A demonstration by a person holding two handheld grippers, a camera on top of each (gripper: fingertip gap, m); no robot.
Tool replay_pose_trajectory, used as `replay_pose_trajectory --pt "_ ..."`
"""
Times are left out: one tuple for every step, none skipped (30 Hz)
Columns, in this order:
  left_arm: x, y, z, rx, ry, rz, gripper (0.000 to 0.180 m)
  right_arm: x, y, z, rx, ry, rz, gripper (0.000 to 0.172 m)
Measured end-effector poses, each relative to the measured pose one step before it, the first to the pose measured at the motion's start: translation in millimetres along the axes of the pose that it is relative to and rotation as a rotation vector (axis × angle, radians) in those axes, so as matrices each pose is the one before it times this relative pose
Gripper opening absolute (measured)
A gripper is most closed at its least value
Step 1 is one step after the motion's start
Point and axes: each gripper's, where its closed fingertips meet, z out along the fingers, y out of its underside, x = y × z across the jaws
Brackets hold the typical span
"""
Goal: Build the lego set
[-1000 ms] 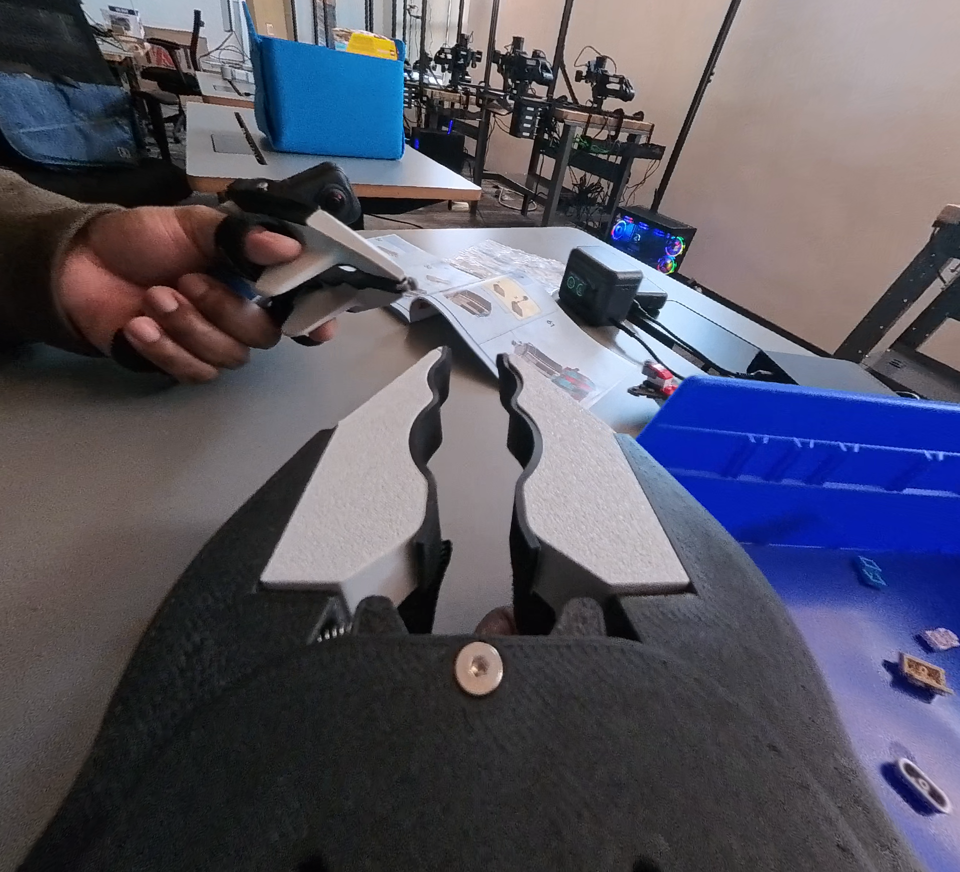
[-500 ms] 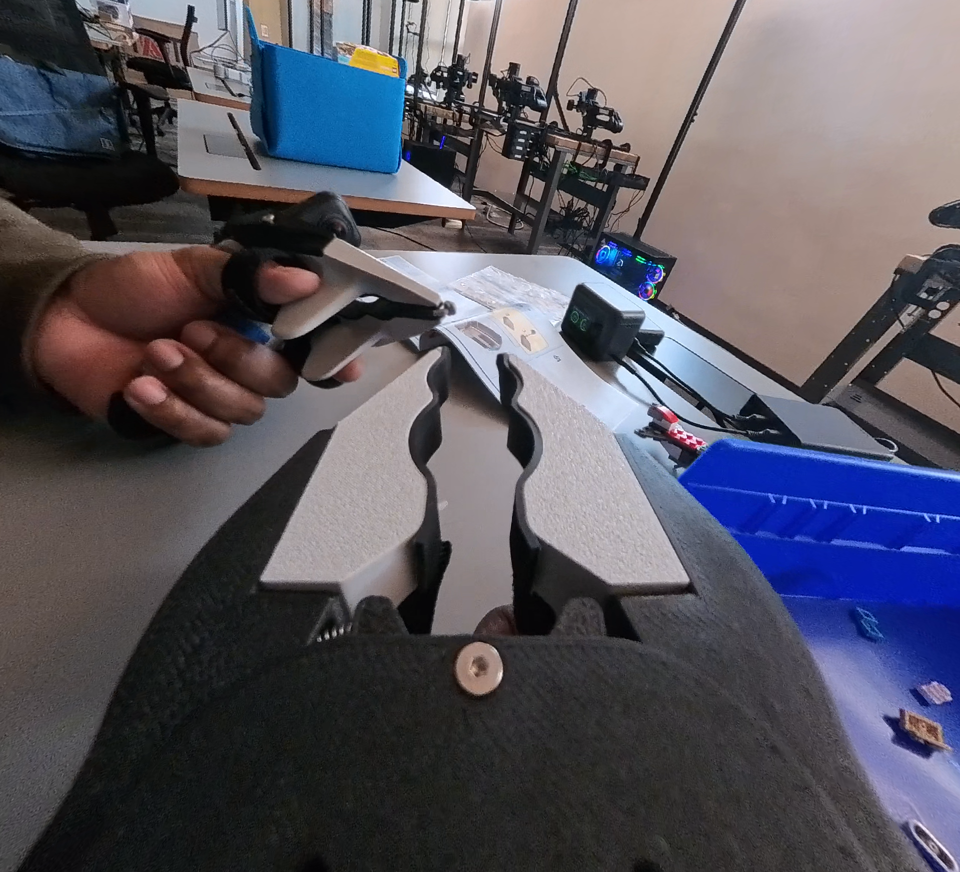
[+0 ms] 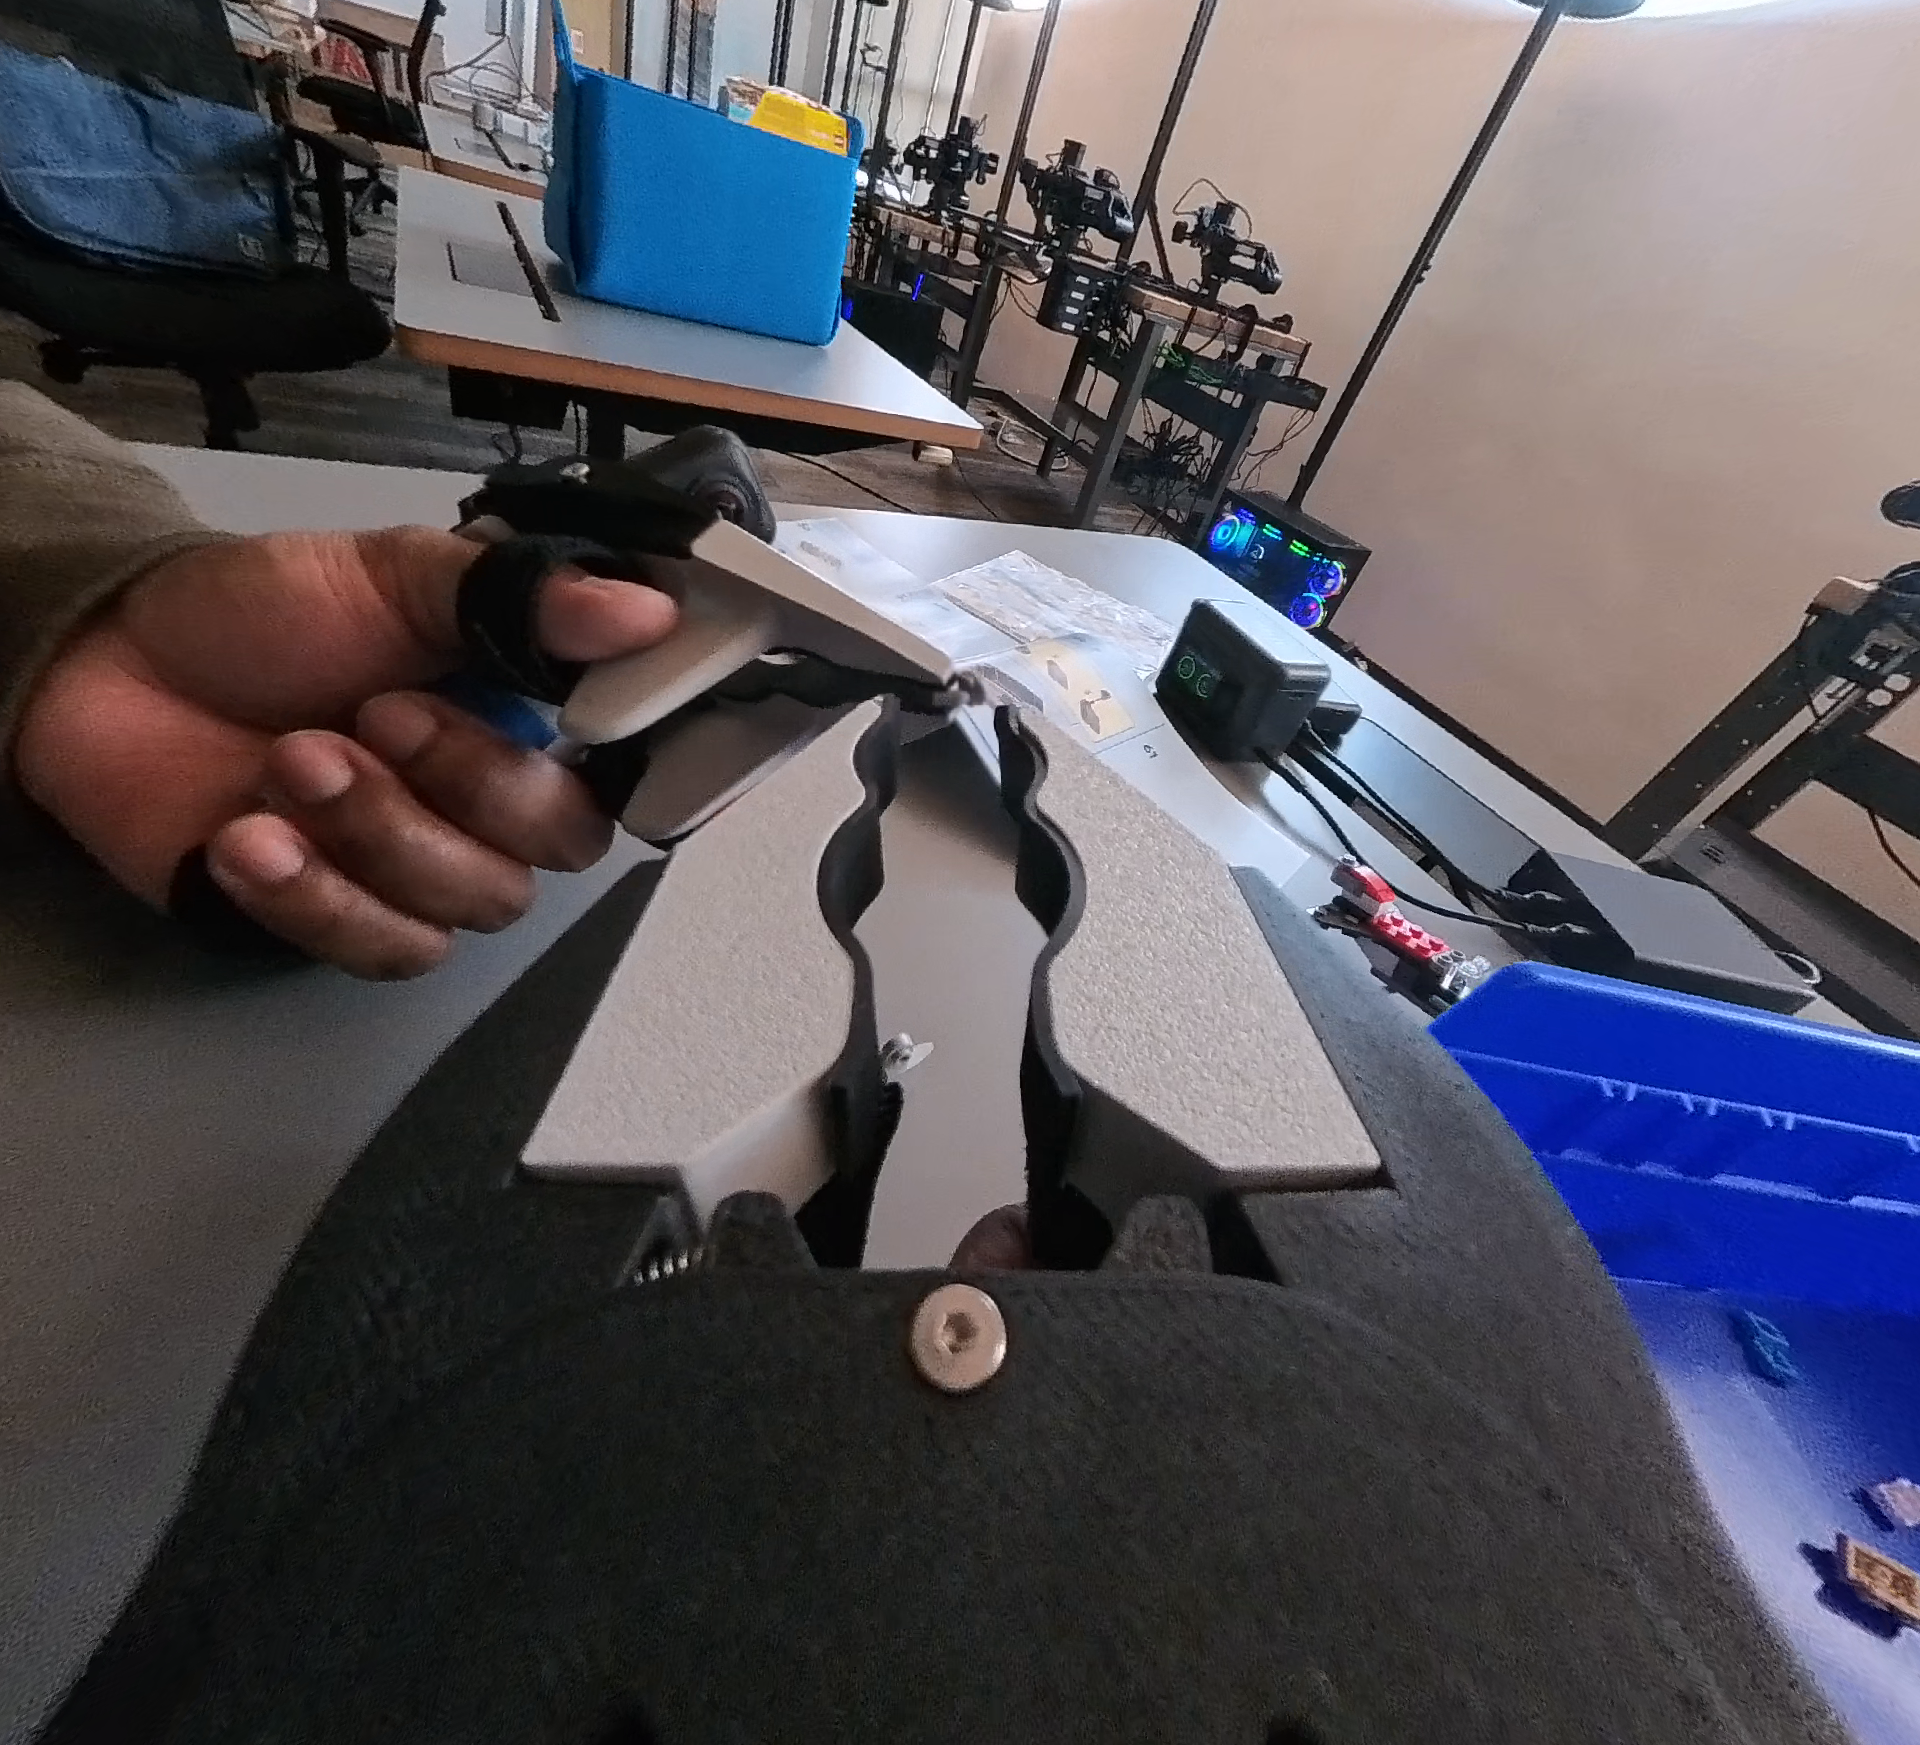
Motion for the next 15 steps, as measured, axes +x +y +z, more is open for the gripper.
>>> replay_pose_trajectory --pt "0.37 1.33 0.56 -0.0035 0.0006 0.0017 0.003 -0.78 0.44 0.2 -0.0034 0.0013 -0.0113 0.02" --pt "0.41 1.11 0.53 -0.0031 0.0017 0.0013 0.003 -0.51 0.63 0.19 -0.0042 0.0013 -0.0103 0.02" --pt "0.38 0.95 0.31 -0.0034 0.0009 0.0004 0.003 -0.45 0.41 0.18 -0.0029 0.0014 -0.0083 0.02" --pt "0.16 0.88 0.33 -0.0031 0.0009 0.0 0.003 -0.25 0.28 0.11 -0.0025 0.0008 -0.0061 0.02" --pt "0.25 0.52 0.2 -0.0031 0.0005 0.0003 0.003 -0.15 0.41 0.22 -0.0022 0.0007 -0.0043 0.02" --pt "0.25 0.63 0.21 -0.0031 0.0007 0.0011 0.003 -0.24 0.4 0.23 -0.0026 -0.0003 -0.0029 0.02" --pt "0.11 0.59 0.17 -0.0035 -0.0001 0.0011 0.003 -0.16 0.52 0.17 -0.0023 -0.0006 -0.0026 0.02" --pt "0.16 0.55 0.08 -0.0029 -0.0009 0.0016 0.003 -0.09 0.44 0.09 -0.0015 -0.0004 -0.0027 0.02" --pt "0.1 0.48 -0.03 -0.0031 -0.0011 0.0021 0.003 -0.04 0.14 -0.03 0.0001 -0.0004 -0.003 0.02" --pt "0.17 0.6 0.04 -0.0044 -0.0016 0.002 0.003 -0.04 -0.07 -0.19 0.001 -0.0008 -0.0035 0.02" --pt "0.06 0.61 0.03 -0.0045 -0.0019 0.0029 0.003 0.09 -0.29 -0.23 0.0018 -0.0002 -0.0042 0.02" --pt "-0.2 0.38 -0.07 -0.0043 -0.0034 0.0035 0.003 -0.17 -0.27 -0.12 0.0015 -0.0017 -0.0041 0.019" --pt "-0.04 0.43 0.07 -0.0042 -0.0026 0.0037 0.003 -0.26 0.08 -0.02 0.0007 -0.0027 -0.0034 0.019" --pt "-0.03 0.56 0.08 -0.0049 -0.0019 0.0033 0.003 -0.16 0.2 0.01 -0.0001 -0.0019 -0.0025 0.019" --pt "0.07 0.74 0.24 -0.0058 -0.0016 0.003 0.003 -0.3 0.29 -0.01 -0.001 -0.0021 -0.002 0.019"
